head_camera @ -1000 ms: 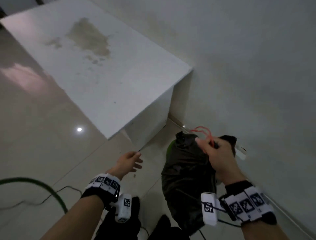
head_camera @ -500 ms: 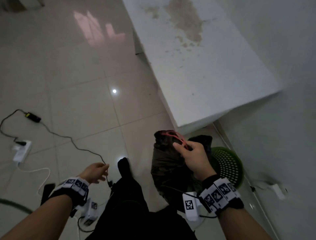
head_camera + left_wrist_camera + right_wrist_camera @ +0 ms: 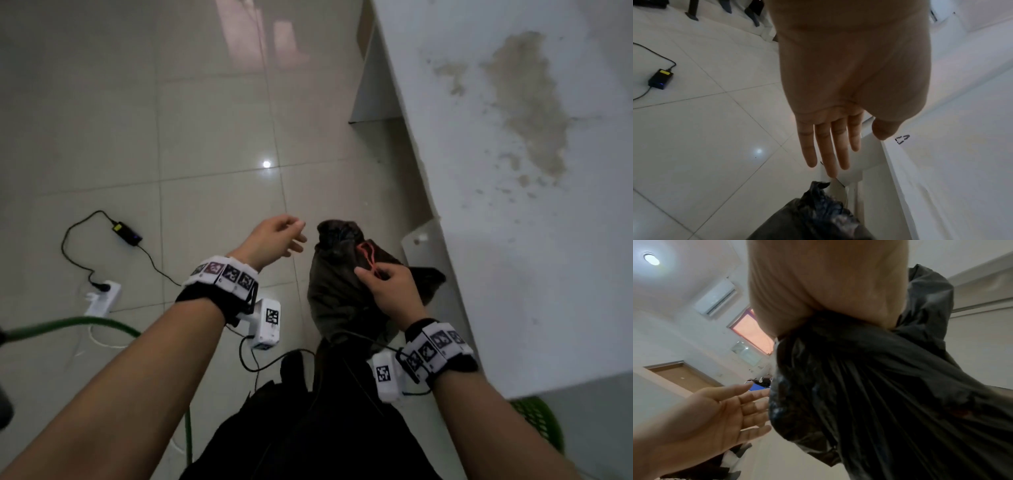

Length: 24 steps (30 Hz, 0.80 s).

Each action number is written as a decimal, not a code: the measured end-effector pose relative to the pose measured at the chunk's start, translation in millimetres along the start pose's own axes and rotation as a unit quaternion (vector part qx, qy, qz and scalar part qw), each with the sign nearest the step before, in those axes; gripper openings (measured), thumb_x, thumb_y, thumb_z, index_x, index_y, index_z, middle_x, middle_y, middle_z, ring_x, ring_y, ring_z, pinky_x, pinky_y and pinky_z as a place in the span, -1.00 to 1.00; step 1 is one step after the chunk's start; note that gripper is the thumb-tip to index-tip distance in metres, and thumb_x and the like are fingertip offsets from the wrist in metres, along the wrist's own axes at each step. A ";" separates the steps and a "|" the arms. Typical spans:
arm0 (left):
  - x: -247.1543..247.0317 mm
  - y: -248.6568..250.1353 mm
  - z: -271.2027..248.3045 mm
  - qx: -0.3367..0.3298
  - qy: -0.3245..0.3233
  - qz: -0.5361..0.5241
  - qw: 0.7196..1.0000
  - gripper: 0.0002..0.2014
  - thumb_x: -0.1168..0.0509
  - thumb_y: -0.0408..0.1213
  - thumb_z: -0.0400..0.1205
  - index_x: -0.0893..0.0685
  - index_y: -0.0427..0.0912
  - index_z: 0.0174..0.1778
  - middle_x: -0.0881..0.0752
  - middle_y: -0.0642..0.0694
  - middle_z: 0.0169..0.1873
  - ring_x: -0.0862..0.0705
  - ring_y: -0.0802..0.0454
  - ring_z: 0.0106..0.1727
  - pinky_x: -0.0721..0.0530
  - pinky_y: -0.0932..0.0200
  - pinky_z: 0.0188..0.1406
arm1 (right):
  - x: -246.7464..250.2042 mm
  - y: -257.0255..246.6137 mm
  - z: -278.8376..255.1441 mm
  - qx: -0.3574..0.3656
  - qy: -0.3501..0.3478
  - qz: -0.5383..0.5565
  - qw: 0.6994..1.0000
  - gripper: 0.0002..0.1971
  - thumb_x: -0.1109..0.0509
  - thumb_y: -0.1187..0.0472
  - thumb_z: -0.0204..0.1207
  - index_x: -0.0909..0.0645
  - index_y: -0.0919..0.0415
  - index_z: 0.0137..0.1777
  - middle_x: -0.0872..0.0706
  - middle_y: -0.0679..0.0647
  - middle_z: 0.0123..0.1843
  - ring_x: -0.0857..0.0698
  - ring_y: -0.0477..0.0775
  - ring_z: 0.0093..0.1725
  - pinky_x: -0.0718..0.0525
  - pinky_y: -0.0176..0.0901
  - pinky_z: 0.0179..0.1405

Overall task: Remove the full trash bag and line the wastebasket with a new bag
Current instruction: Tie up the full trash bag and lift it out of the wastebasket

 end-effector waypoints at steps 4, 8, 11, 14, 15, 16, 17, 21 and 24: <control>55.0 -5.5 56.3 0.069 0.008 -0.016 0.997 -0.67 -0.17 -0.14 0.77 -0.61 -0.29 0.30 -0.78 -0.27 0.07 -0.76 -0.15 -0.06 -0.69 -0.05 0.04 | -23.5 -74.7 109.9 0.046 -0.015 0.022 0.999 -0.47 -0.53 0.09 0.50 -0.36 0.44 -0.45 -0.33 0.13 -0.46 -0.33 0.01 -0.43 -0.30 -0.15 -0.38; 137.2 -50.7 105.5 0.179 0.053 -0.001 0.982 -0.68 -0.17 -0.16 0.77 -0.60 -0.32 0.28 -0.77 -0.32 0.09 -0.73 -0.14 -0.13 -0.61 0.11 -0.17 | -38.4 -144.3 227.9 0.073 -0.035 0.076 0.994 -0.42 -0.52 -0.05 0.40 -0.57 0.60 -0.24 -0.54 0.10 -0.33 -0.49 0.00 -0.30 -0.46 -0.10 -0.25; 200.9 -78.2 124.5 0.268 0.091 -0.003 0.959 -0.66 -0.16 -0.13 0.77 -0.58 -0.31 0.31 -0.77 -0.26 0.01 -0.72 -0.15 -0.13 -0.58 0.11 -0.17 | -43.7 -189.1 303.6 0.067 -0.041 0.084 0.993 -0.42 -0.53 -0.07 0.37 -0.58 0.59 -0.23 -0.56 0.12 -0.32 -0.51 0.03 -0.29 -0.49 -0.06 -0.23; 244.4 -76.4 142.5 0.339 0.101 -0.028 0.935 -0.64 -0.16 -0.10 0.77 -0.57 -0.29 0.34 -0.75 -0.24 0.01 -0.72 -0.18 -0.09 -0.56 0.08 -0.12 | -48.3 -213.6 366.7 0.043 -0.046 0.073 0.995 -0.44 -0.54 -0.08 0.37 -0.62 0.55 -0.23 -0.59 0.14 -0.34 -0.53 0.04 -0.30 -0.52 -0.05 -0.24; 255.4 -66.7 155.7 0.343 0.106 -0.035 0.933 -0.64 -0.16 -0.10 0.77 -0.57 -0.29 0.34 -0.76 -0.25 0.01 -0.72 -0.19 -0.08 -0.56 0.08 -0.13 | -49.8 -217.6 387.0 0.032 -0.050 0.066 0.996 -0.44 -0.54 -0.09 0.36 -0.64 0.54 -0.22 -0.61 0.14 -0.34 -0.55 0.03 -0.31 -0.54 -0.05 -0.24; 266.7 -55.3 174.8 0.339 0.109 -0.039 0.934 -0.64 -0.16 -0.10 0.77 -0.58 -0.29 0.33 -0.76 -0.25 0.01 -0.72 -0.19 -0.08 -0.55 0.10 -0.15 | -51.8 -222.1 407.3 0.023 -0.054 0.060 0.997 -0.44 -0.54 -0.10 0.37 -0.65 0.53 -0.21 -0.63 0.15 -0.34 -0.57 0.03 -0.31 -0.56 -0.04 -0.24; 278.4 -40.9 198.8 0.331 0.109 -0.040 0.937 -0.65 -0.16 -0.11 0.77 -0.58 -0.29 0.32 -0.76 -0.24 -0.01 -0.72 -0.18 -0.09 -0.55 0.11 -0.16 | -54.8 -225.8 428.0 0.017 -0.054 0.053 0.997 -0.44 -0.54 -0.11 0.37 -0.65 0.52 -0.22 -0.63 0.14 -0.35 -0.57 0.03 -0.31 -0.57 -0.05 -0.24; 321.7 49.6 339.6 0.254 0.081 -0.019 0.964 -0.67 -0.15 -0.12 0.78 -0.60 -0.30 0.29 -0.76 -0.23 -0.04 -0.72 -0.13 -0.16 -0.55 0.13 -0.20 | -63.9 -258.0 518.9 0.017 -0.027 0.041 0.999 -0.46 -0.54 -0.05 0.42 -0.54 0.49 -0.39 -0.47 0.09 -0.43 -0.43 -0.01 -0.37 -0.42 -0.07 -0.33; 353.8 140.8 458.2 0.174 0.058 -0.032 0.983 -0.73 -0.14 -0.15 0.77 -0.61 -0.22 0.22 -0.76 -0.29 0.05 -0.73 -0.15 -0.11 -0.59 0.12 -0.19 | -74.7 -294.1 591.5 0.013 -0.008 0.010 1.000 -0.56 -0.53 0.08 0.50 -0.43 0.16 -0.51 -0.32 0.05 -0.47 -0.31 -0.02 -0.41 -0.28 -0.06 -0.36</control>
Point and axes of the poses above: each hand's wrist, its own z-axis towards the middle knuckle, its own x-axis out of the back of the hand, y = z × x, the point moved 7 cm from there along z, towards the middle knuckle
